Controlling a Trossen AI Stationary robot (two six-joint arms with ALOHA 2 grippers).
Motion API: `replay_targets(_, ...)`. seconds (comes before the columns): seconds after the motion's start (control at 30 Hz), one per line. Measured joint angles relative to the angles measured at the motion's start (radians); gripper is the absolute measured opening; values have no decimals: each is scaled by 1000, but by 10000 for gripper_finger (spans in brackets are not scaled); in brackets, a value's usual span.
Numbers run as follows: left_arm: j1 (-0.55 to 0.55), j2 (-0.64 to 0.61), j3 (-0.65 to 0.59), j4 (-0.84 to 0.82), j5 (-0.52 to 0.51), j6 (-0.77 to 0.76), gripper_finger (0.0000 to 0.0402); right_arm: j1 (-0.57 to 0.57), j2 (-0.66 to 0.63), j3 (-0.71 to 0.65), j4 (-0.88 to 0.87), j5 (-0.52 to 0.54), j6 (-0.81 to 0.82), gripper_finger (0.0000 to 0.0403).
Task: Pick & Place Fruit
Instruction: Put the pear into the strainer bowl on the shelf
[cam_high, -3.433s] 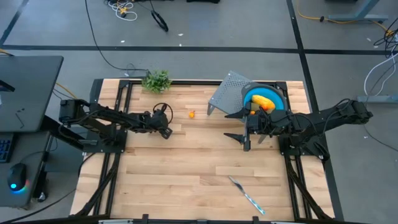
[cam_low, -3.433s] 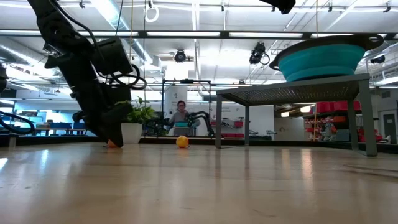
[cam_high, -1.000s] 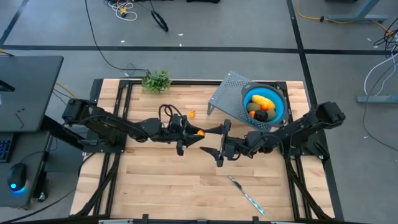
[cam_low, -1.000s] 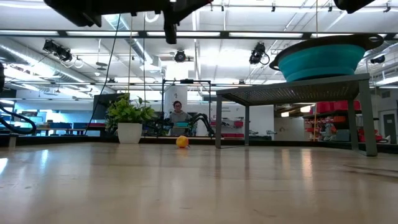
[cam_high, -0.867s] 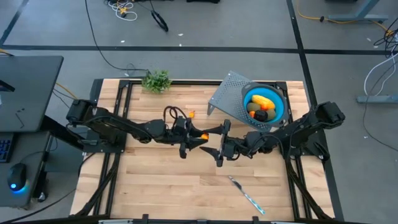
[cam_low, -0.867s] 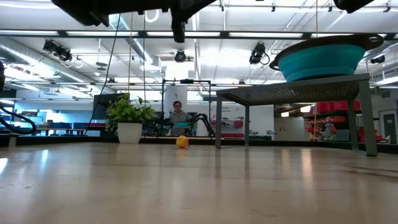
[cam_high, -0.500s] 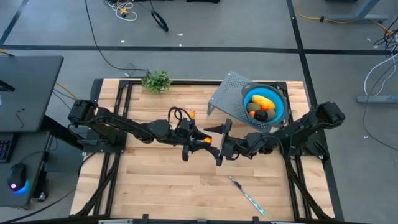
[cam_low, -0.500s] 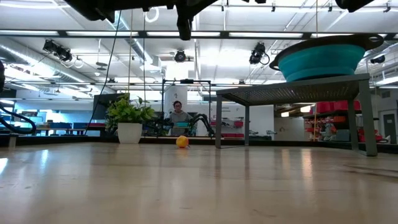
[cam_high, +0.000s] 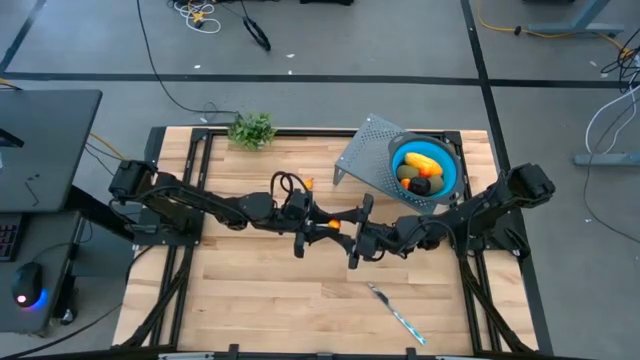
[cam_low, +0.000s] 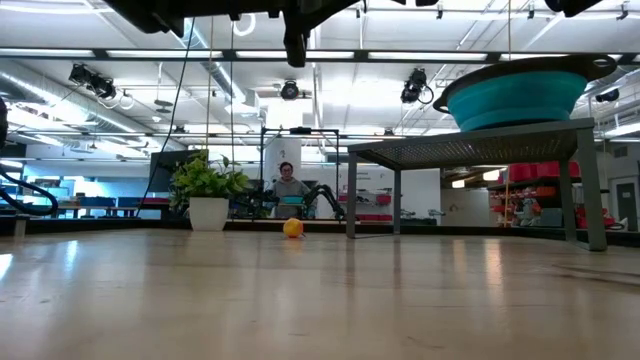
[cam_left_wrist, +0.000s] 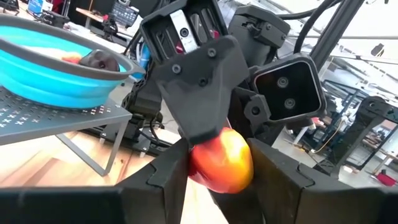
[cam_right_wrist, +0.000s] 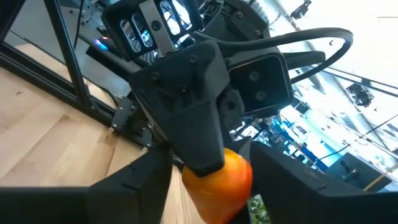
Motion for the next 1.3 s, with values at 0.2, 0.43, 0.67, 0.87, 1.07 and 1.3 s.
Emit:
replay_targets(0.2, 0, 0, 0, -1, 2, 3, 166, 7, 0, 0, -6, 8, -6, 175)
replay_targets(0.43, 0, 0, 0, -2, 20, 4, 167, 15, 0, 0, -6, 10, -6, 148)
replay_targets(0.67, 0, 0, 0, -14, 19, 3, 167, 15, 0, 0, -8, 10, -4, 145)
replay_targets(0.87, 2, 0, 0, -22, 19, 20, 189, 15, 0, 0, -11, 10, -3, 145)
replay_targets(1.07, 2, -1, 0, -26, 34, 25, 246, 15, 0, 0, -5, 10, -3, 144)
replay_targets(1.3, 2, 0, -2, -37, 56, 29, 309, 18, 0, 0, 2, 37, -3, 144)
